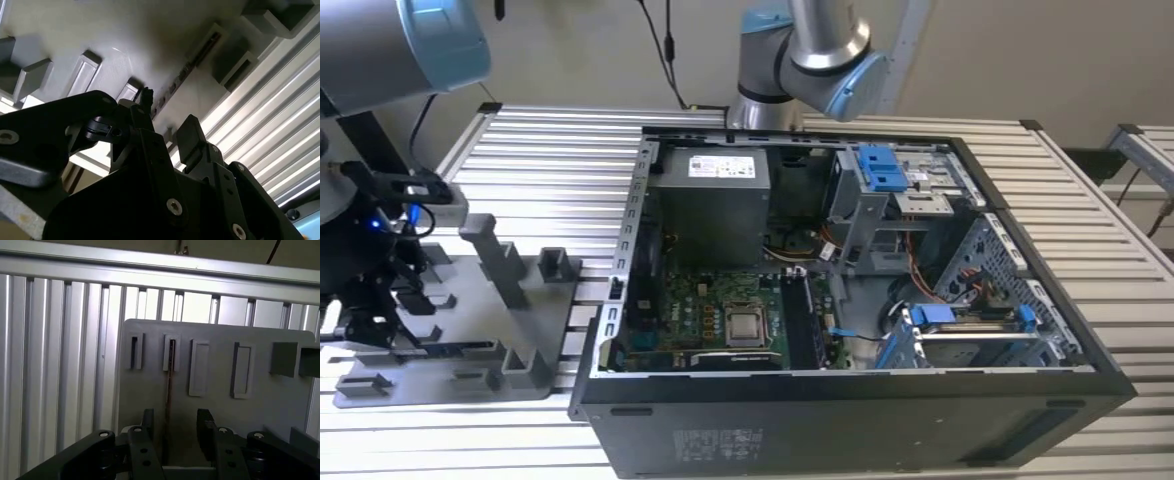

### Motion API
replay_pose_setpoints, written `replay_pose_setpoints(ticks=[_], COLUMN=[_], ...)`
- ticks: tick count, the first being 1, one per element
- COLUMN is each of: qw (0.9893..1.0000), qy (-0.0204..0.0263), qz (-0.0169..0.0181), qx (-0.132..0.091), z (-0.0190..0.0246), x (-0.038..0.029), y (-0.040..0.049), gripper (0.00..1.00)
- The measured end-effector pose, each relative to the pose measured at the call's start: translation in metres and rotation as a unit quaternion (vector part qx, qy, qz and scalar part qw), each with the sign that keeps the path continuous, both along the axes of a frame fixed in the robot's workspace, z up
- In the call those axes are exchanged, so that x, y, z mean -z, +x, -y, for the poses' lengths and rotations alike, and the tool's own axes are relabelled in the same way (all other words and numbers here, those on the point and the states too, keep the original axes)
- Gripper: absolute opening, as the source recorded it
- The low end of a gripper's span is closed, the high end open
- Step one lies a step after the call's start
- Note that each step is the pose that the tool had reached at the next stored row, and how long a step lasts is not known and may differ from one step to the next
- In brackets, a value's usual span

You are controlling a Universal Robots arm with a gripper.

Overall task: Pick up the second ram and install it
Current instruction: 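Pick up the second ram and move it above second insertion slot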

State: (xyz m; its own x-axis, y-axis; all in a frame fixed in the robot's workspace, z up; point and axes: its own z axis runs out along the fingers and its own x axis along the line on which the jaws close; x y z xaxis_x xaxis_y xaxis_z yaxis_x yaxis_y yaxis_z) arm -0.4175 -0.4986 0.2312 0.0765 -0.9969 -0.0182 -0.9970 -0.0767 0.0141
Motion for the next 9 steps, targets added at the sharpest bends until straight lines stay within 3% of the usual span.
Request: replay_pose_setpoints(ticks=[9], qw=[1.0], qy=[0.0], qz=[0.0035], qx=[0.0], z=[0.0004], x=[0.0153], y=[-0.0016], gripper=[0.48])
